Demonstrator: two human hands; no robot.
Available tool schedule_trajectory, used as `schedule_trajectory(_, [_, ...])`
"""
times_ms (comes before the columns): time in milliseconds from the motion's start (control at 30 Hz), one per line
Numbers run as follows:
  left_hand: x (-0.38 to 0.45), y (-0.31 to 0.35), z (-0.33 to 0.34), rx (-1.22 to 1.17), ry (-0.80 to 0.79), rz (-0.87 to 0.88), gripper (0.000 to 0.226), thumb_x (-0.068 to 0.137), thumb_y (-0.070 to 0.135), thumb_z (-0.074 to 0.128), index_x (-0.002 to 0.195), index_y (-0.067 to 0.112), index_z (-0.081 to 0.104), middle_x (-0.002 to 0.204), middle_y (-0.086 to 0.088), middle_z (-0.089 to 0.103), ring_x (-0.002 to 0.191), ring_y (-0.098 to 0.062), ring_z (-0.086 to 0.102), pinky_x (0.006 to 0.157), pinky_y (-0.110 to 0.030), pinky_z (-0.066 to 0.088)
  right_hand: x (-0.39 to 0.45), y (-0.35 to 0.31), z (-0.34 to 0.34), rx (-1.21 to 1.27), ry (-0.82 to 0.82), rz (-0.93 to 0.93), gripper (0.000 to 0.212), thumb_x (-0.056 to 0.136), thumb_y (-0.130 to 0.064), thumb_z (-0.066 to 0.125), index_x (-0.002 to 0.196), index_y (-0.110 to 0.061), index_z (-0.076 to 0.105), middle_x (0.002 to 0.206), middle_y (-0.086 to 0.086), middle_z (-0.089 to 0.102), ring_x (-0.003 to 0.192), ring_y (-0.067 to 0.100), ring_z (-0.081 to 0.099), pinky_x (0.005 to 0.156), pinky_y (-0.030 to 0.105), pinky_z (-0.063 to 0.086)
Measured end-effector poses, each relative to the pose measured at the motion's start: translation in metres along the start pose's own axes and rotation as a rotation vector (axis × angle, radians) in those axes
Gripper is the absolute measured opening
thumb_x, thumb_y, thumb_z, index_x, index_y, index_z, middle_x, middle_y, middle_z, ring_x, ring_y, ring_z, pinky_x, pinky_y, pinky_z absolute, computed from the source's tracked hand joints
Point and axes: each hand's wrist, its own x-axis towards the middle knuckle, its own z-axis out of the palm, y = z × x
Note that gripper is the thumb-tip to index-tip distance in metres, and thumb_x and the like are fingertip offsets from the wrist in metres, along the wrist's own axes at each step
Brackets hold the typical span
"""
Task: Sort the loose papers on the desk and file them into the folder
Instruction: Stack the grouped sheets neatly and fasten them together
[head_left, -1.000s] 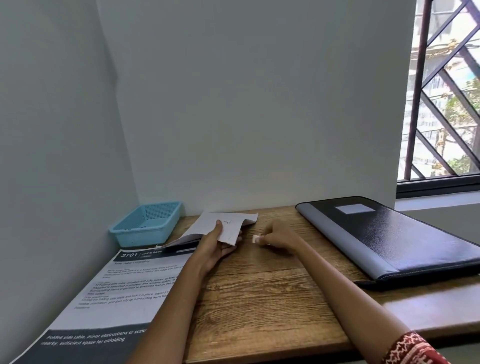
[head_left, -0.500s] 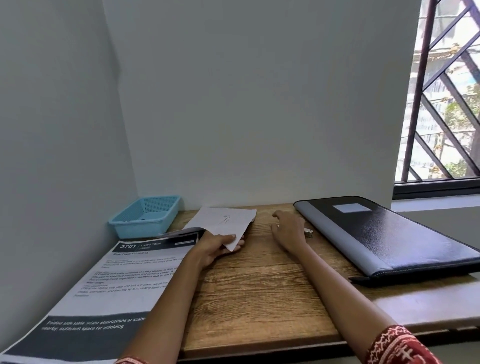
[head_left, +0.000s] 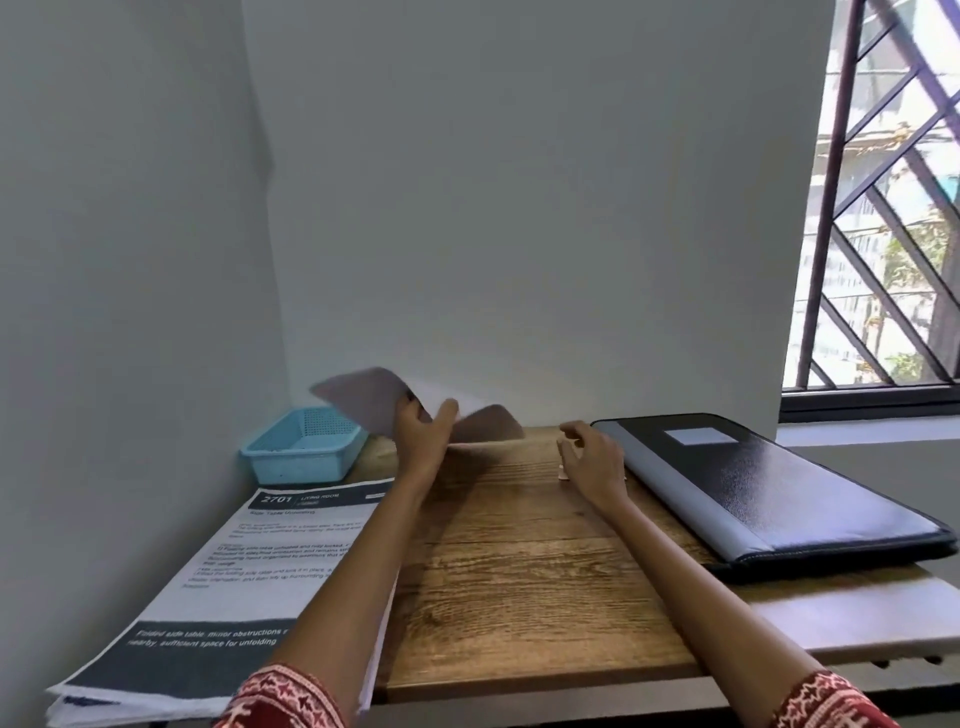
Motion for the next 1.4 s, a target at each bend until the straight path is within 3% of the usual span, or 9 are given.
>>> schedule_trajectory(233, [0.019, 0.072, -0.028, -0.415, -0.076, 0.080, 0.010, 0.074, 0.010, 0.064, 0.068, 0.014, 0.057, 0.069, -0.003, 0.052, 0.066, -0.014, 0.049, 0.063, -0.025, 0.042, 0.038, -0.041, -0.054, 0.286, 0.084, 0.201, 0.038, 0.095, -0.039, 0.051, 0.117, -0.009, 0.060, 0.113, 0.009, 0.065, 0.104, 0.022, 0.059, 0.080, 0.027, 0.040])
schedule_trajectory(467, [0.023, 0.103, -0.043, -0.674, -0.172, -0.076, 0.010, 0.091, 0.013, 0.055, 0.098, 0.010, 0.061, 0.093, -0.012, 0.063, 0.078, -0.024, 0.061, 0.073, -0.033, 0.051, 0.028, -0.076, -0.075, 0.703, -0.594, 0.181, 0.105, 0.052, -0.066, 0.078, 0.139, -0.022, 0.038, 0.130, -0.002, 0.055, 0.118, 0.017, 0.052, 0.094, 0.040, 0.041])
schedule_trajectory(567, [0.024, 0.098, -0.051, -0.657, -0.137, -0.192, 0.042, 0.087, 0.028, 0.062, 0.120, 0.004, 0.059, 0.120, -0.016, 0.062, 0.108, -0.032, 0.059, 0.097, -0.042, 0.047, 0.017, -0.079, -0.072, 0.787, -0.588, 0.164, 0.064, 0.074, -0.033, 0.078, 0.128, -0.016, 0.049, 0.110, 0.001, 0.066, 0.103, 0.019, 0.061, 0.077, 0.030, 0.050])
schedule_trajectory(700, [0.024, 0.087, -0.066, -0.337, 0.060, -0.155, 0.017, 0.093, 0.022, 0.057, 0.092, 0.005, 0.060, 0.087, -0.007, 0.061, 0.083, -0.022, 0.057, 0.071, -0.026, 0.049, 0.013, -0.081, -0.075, 0.867, -0.503, 0.225, 0.031, 0.087, -0.005, 0.064, 0.117, -0.007, 0.061, 0.095, 0.006, 0.070, 0.080, 0.020, 0.067, 0.068, 0.028, 0.057])
schedule_trajectory(800, [0.024, 0.052, -0.088, -0.041, 0.028, -0.188, 0.029, 0.092, 0.018, 0.058, 0.115, 0.001, 0.057, 0.109, -0.016, 0.065, 0.080, -0.023, 0.060, 0.071, -0.031, 0.050, 0.009, -0.071, -0.069, 0.714, -0.469, 0.320, 0.028, 0.088, -0.006, 0.064, 0.116, -0.004, 0.061, 0.101, 0.013, 0.068, 0.081, 0.024, 0.066, 0.075, 0.033, 0.057])
schedule_trajectory(1033, [-0.008, -0.046, -0.176, 0.991, -0.092, -0.467, 0.048, 0.083, 0.019, 0.058, 0.127, 0.003, 0.050, 0.131, -0.019, 0.053, 0.120, -0.038, 0.050, 0.102, -0.048, 0.040, -0.029, -0.022, -0.047, -0.459, -0.500, 0.170, 0.033, 0.088, -0.011, 0.052, 0.121, -0.008, 0.055, 0.120, 0.009, 0.060, 0.111, 0.027, 0.057, 0.081, 0.032, 0.045])
schedule_trajectory(1167, [-0.010, -0.058, -0.205, 1.160, -0.155, -0.607, 0.075, 0.073, 0.040, 0.068, 0.135, 0.007, 0.042, 0.139, -0.014, 0.046, 0.125, -0.034, 0.046, 0.104, -0.049, 0.038, -0.039, -0.031, -0.033, -0.739, -0.438, 0.125, 0.050, 0.089, -0.011, 0.055, 0.136, -0.008, 0.038, 0.134, 0.013, 0.046, 0.125, 0.030, 0.045, 0.095, 0.041, 0.044])
schedule_trajectory(1267, [-0.017, -0.042, -0.203, 1.258, -0.125, -0.621, 0.084, 0.070, 0.051, 0.074, 0.136, 0.011, 0.040, 0.141, -0.009, 0.044, 0.127, -0.031, 0.043, 0.102, -0.044, 0.039, -0.045, -0.054, -0.023, -0.587, -0.400, -0.038, 0.052, 0.086, -0.010, 0.058, 0.134, -0.009, 0.039, 0.128, 0.014, 0.051, 0.121, 0.030, 0.048, 0.092, 0.037, 0.043])
schedule_trajectory(1400, [-0.015, -0.031, -0.194, 1.274, -0.140, -0.686, 0.093, 0.064, 0.051, 0.080, 0.139, 0.014, 0.038, 0.142, -0.008, 0.042, 0.130, -0.030, 0.039, 0.101, -0.042, 0.037, -0.069, -0.105, -0.004, 0.178, -0.639, 0.186, 0.036, 0.086, -0.008, 0.064, 0.121, -0.004, 0.056, 0.115, 0.015, 0.061, 0.079, 0.020, 0.063, 0.069, 0.027, 0.053])
